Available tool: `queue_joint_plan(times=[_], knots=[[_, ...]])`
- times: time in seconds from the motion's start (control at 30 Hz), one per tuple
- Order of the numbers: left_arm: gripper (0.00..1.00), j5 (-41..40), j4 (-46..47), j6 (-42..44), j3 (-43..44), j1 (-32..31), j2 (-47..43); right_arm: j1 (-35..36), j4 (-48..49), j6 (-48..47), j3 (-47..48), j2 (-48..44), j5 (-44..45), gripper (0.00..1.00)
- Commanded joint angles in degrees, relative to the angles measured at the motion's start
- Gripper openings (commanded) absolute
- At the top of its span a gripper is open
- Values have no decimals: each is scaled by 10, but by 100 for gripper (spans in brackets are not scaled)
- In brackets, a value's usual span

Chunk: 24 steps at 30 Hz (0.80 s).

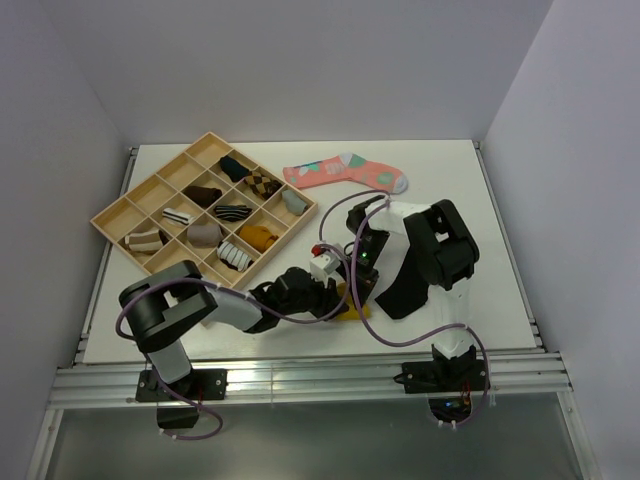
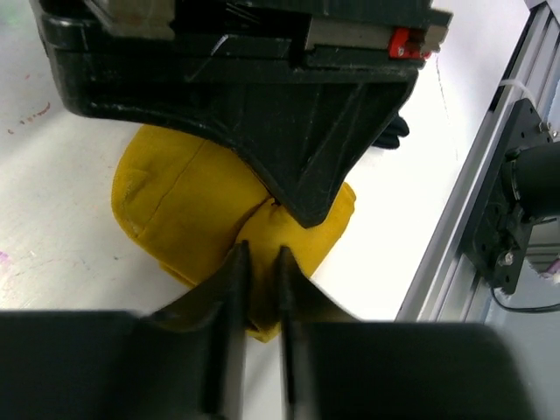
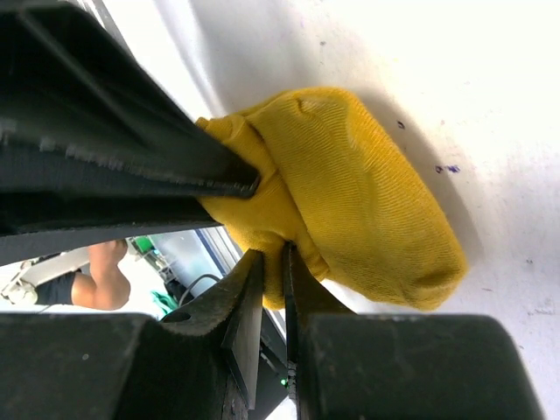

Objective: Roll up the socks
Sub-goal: Roll the sock at the center of the board.

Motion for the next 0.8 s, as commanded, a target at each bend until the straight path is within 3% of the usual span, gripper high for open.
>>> queue_joint_plan(times=[0.0, 0.03, 0.07, 0.1, 0.33, 0.5, 0.77], knots=[[14, -1, -53, -25, 15, -6, 23, 0, 116, -5, -10, 6, 93, 17], [2, -6, -65, -37, 24, -6, 30, 1, 127, 1, -20, 2, 98, 19], [0, -21, -86, -49, 34, -6, 36, 2, 148, 10, -27, -9, 103, 21], [0, -27, -138, -59, 44, -6, 42, 4, 156, 11, -33, -15, 111, 25], [0, -48, -254, -106, 71, -5, 44, 8, 233, 49, -87, -110, 135, 55], [0, -49, -341, -130, 105, 0, 51, 0, 255, 67, -104, -159, 138, 56], [0, -22, -391, -142, 130, 20, 41, -44, 249, 68, -114, -197, 118, 56]])
